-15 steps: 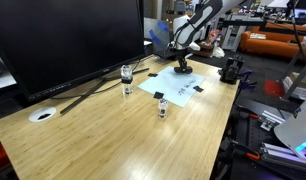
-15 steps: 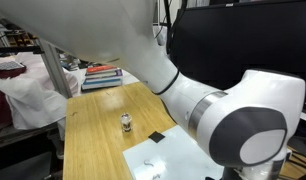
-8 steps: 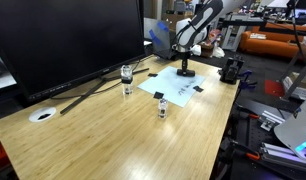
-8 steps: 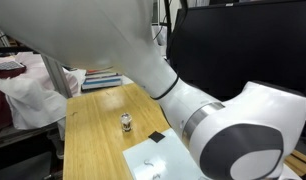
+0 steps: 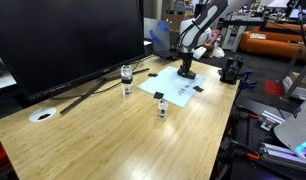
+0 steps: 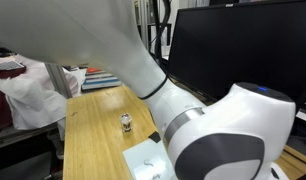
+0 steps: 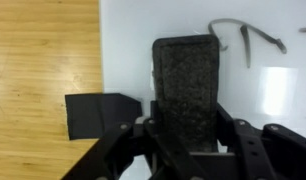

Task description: Use the eraser to wipe the white board on the table

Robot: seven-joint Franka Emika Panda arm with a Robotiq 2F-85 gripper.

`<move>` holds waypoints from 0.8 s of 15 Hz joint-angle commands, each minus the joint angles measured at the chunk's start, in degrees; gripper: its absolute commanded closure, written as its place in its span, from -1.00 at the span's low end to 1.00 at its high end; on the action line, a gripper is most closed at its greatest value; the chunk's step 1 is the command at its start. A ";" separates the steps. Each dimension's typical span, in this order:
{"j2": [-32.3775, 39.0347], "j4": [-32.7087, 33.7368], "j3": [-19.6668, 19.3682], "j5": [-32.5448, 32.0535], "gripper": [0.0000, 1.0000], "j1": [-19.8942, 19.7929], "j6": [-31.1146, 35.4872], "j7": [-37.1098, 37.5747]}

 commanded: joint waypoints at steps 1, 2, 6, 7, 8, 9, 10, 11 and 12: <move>-3.07 -9.86 0.06 2.17 0.47 0.49 9.88 2.98; -4.06 -12.03 -0.15 2.15 0.47 0.61 12.26 3.72; -7.05 -19.07 -0.58 2.10 0.47 0.71 19.32 5.64; -7.69 -20.38 -0.80 1.92 0.47 0.76 20.54 5.94; -8.12 -21.50 -0.77 1.99 0.47 0.60 21.66 5.93; -8.45 -22.29 -0.59 2.18 0.47 0.35 22.56 5.72; -8.46 -22.86 -0.05 2.66 0.47 -0.05 23.42 5.18; -8.30 -22.99 0.46 3.13 0.47 -0.37 23.93 4.69; -7.80 -22.71 1.43 3.93 0.47 -1.02 24.33 3.72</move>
